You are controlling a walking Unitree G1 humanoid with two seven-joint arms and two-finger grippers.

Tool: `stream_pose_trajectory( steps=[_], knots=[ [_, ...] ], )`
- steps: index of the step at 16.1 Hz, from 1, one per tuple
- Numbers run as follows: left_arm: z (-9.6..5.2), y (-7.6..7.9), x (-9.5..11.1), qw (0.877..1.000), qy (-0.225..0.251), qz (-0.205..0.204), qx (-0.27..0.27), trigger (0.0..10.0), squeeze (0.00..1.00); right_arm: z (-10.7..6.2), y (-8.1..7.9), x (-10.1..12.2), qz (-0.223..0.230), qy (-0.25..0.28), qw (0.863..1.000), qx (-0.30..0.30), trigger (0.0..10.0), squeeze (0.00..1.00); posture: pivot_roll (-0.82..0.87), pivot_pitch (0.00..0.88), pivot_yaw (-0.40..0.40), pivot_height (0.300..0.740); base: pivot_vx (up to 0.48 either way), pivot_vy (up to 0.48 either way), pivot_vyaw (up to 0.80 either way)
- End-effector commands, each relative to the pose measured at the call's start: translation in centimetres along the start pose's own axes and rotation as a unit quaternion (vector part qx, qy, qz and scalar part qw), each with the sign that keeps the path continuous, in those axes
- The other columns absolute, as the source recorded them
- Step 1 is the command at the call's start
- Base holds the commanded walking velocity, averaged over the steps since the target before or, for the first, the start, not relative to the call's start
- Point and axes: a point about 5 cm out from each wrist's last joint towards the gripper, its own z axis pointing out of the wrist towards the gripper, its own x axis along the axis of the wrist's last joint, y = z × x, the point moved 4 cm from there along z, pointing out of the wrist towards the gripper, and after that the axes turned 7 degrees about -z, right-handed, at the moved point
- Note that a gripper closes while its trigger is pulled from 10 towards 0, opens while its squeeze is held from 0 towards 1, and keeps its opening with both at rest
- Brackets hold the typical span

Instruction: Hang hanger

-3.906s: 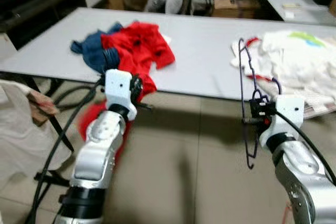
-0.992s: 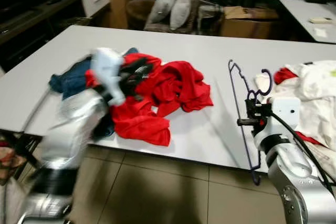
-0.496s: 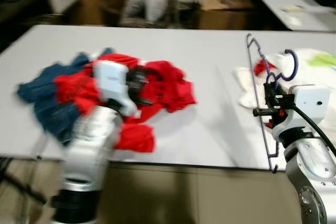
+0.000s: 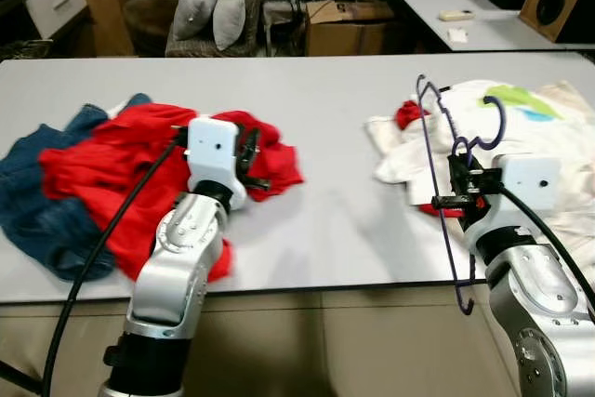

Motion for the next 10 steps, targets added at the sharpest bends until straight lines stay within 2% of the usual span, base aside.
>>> stream_pose_trajectory(
  steps=[1,3,6,10],
  knots=[
    [0.2,0.3,-0.1,1.000,0.000,0.006,-0.002,10.0,0.00,0.0,0.3,-0.4,-0.005,-0.011,1.000,-0.004,10.0,0.00,-0.02,0.000,0.022,0.740,0.000,-0.428,0.00],
    [0.2,0.3,-0.1,1.000,0.001,0.010,-0.002,10.0,0.00,-0.1,0.4,-0.5,-0.002,-0.017,1.000,-0.005,10.0,0.00,-0.02,0.000,0.024,0.740,0.000,-0.424,0.00],
    [-0.2,0.1,-0.5,1.000,-0.004,0.017,-0.012,10.0,0.00,-0.3,0.2,-1.1,-0.038,-0.026,0.999,-0.007,10.0,0.00,-0.03,0.000,0.029,0.740,0.000,-0.384,0.00],
    [-0.4,-0.4,-0.8,1.000,-0.009,0.019,-0.006,10.0,0.00,-0.6,1.0,-1.7,-0.014,-0.031,0.999,-0.023,10.0,0.00,-0.03,0.000,0.025,0.740,0.000,-0.368,0.00]
  ],
)
